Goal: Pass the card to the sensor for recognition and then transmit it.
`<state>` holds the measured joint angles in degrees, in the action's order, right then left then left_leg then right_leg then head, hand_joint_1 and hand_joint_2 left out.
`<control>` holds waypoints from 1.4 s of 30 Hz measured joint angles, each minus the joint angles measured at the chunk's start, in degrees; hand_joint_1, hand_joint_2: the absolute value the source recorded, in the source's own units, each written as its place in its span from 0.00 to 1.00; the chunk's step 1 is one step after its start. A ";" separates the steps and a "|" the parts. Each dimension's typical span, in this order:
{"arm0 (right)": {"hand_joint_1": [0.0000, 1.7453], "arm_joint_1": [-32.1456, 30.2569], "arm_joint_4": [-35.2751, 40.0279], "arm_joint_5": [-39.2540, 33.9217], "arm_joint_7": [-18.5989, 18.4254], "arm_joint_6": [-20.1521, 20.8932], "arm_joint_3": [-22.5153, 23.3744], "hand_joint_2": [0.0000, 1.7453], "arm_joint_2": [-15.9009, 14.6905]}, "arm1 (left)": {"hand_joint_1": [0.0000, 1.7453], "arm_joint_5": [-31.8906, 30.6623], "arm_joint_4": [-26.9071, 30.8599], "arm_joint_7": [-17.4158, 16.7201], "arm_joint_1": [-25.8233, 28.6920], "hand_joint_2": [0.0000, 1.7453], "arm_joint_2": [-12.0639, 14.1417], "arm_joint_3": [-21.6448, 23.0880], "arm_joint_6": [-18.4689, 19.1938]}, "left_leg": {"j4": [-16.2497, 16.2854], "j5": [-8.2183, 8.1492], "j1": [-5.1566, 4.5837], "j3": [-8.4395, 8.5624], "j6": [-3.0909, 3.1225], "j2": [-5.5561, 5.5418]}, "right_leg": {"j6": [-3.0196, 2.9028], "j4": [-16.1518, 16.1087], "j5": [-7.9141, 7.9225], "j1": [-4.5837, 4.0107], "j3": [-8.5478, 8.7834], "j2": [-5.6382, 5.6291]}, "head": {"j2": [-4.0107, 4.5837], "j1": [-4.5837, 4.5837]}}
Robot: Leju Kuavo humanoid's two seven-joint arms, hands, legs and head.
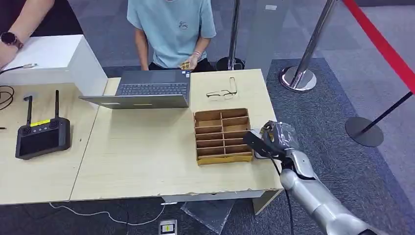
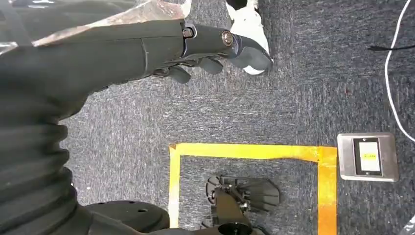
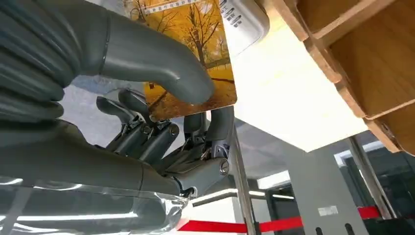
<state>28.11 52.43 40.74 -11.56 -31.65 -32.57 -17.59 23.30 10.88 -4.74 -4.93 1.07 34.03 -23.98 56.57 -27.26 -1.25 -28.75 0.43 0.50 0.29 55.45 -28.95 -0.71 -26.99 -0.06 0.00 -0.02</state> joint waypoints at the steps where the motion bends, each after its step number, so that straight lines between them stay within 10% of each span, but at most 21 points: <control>1: 1.00 -0.01 -0.17 -0.22 0.28 -0.06 0.00 1.00 0.04 | 0.00 0.06 0.00 0.00 0.00 1.00 0.00 0.00 -0.04 | 0.00 0.00 0.00 -0.01 0.00 0.00 | 0.00 0.00 0.00 0.00 -0.01 0.00 | 0.00 0.02; 42: 1.00 4.04 10.71 -2.01 -0.28 4.70 0.15 1.00 -0.61 | 0.00 1.16 0.00 0.90 -0.02 1.00 0.00 1.46 -0.04 | 0.02 0.00 0.00 0.00 0.00 0.01 | 0.00 0.04 0.00 0.00 0.00 0.00 | 0.00 0.00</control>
<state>32.15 63.15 38.73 -11.85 -26.95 -32.41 -18.21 24.46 10.88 -3.85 -4.96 1.07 35.50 -24.02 56.59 -27.25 -1.25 -28.75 0.43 0.51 0.29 55.49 -28.94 -0.71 -27.00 -0.06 0.00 -0.02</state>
